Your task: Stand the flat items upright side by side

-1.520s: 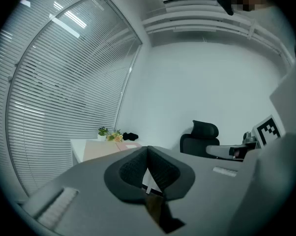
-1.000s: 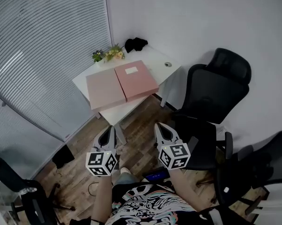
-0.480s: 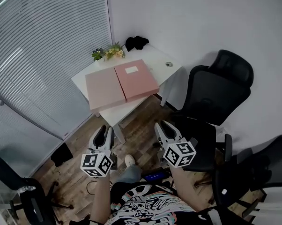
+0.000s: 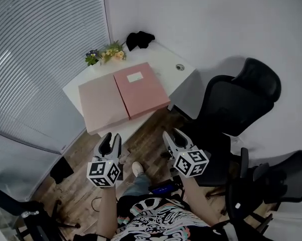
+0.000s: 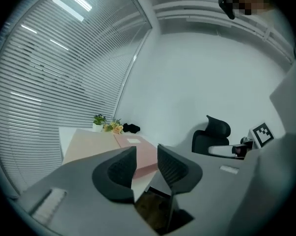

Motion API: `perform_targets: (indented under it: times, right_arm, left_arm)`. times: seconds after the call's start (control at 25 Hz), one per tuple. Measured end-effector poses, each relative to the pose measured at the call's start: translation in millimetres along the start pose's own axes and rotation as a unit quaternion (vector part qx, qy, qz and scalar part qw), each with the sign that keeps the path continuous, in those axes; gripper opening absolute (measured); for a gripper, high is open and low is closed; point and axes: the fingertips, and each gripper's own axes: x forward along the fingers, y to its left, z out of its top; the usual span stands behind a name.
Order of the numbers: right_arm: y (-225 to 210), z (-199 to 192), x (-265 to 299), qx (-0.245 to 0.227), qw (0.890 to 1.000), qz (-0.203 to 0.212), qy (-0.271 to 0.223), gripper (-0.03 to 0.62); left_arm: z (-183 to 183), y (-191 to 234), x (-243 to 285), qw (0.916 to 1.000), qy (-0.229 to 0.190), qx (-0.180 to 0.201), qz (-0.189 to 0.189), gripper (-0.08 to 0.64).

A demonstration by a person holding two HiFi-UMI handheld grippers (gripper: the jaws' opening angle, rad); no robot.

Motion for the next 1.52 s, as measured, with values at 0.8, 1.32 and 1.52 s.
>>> perform_targets:
  times: [0.8,1.32,1.52]
  right_arm:
    - [-92,8,127,0.126,0.989,-0.066,0.033,0.222]
    - [-130,-3,147,0.185,0.978,-0.077,0.060,0.255]
    - [-146,-11,160,0.220,0.970,-0.076,0.070,0.266]
  left_arm:
    - [3,54,161,0.9965,0.070,0.008,-0.046,0.133]
    - [1,41,205,0.9944,0.083,0.015,-0.064,0.133]
    - [-3,40,221,0.9937,0.093,0.020,-0.060,0.133]
